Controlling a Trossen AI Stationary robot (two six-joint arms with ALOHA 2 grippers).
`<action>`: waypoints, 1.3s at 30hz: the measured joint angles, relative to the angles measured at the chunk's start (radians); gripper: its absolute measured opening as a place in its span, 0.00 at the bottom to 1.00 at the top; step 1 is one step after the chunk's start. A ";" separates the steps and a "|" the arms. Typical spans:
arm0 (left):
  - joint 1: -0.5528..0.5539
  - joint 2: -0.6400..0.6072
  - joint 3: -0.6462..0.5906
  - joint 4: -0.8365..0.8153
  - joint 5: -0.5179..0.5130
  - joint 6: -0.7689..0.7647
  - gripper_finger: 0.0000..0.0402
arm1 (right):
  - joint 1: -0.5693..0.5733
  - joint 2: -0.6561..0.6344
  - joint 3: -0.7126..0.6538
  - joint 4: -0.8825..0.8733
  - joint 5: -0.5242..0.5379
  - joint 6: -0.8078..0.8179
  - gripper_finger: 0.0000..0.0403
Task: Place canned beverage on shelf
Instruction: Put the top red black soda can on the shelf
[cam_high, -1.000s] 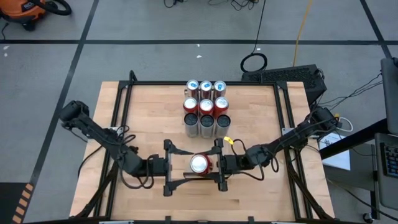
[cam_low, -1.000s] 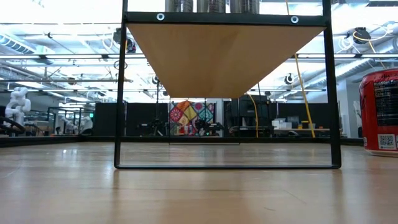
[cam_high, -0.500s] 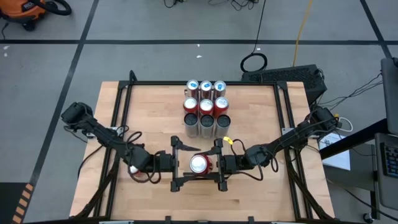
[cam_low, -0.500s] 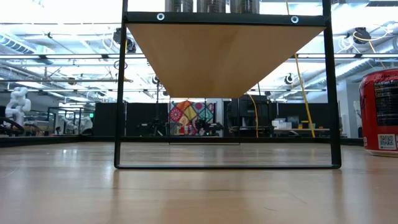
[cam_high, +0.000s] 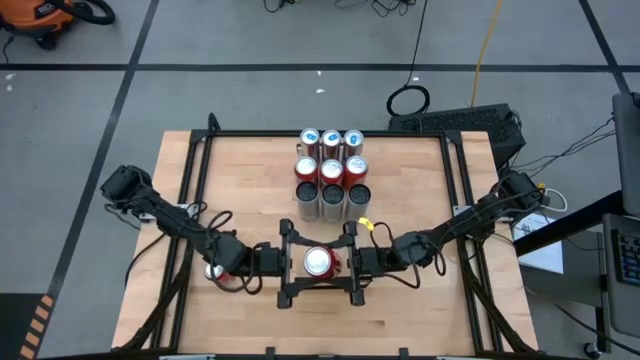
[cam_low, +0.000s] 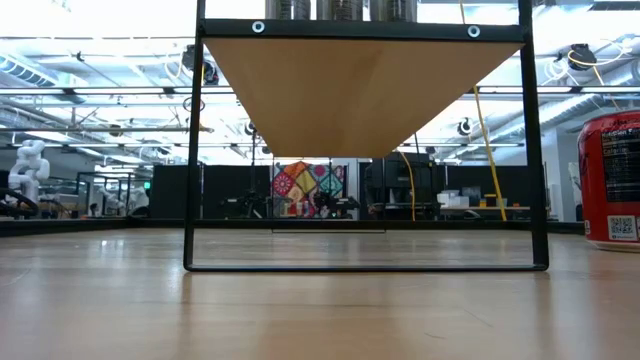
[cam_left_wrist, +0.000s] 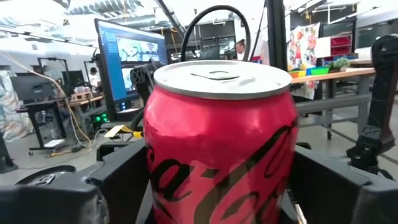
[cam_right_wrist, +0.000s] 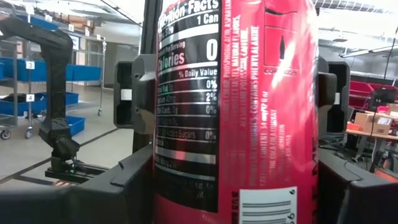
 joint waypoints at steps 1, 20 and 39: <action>0.001 0.001 0.000 0.001 -0.004 0.001 0.85 | -0.001 0.000 0.000 -0.001 0.000 0.000 0.66; -0.005 0.000 0.000 -0.046 -0.018 0.007 0.74 | 0.013 0.000 0.002 -0.074 0.056 0.067 0.75; -0.038 -0.029 0.000 -0.175 -0.104 -0.045 0.73 | 0.078 -0.133 0.003 -0.549 0.168 0.274 0.87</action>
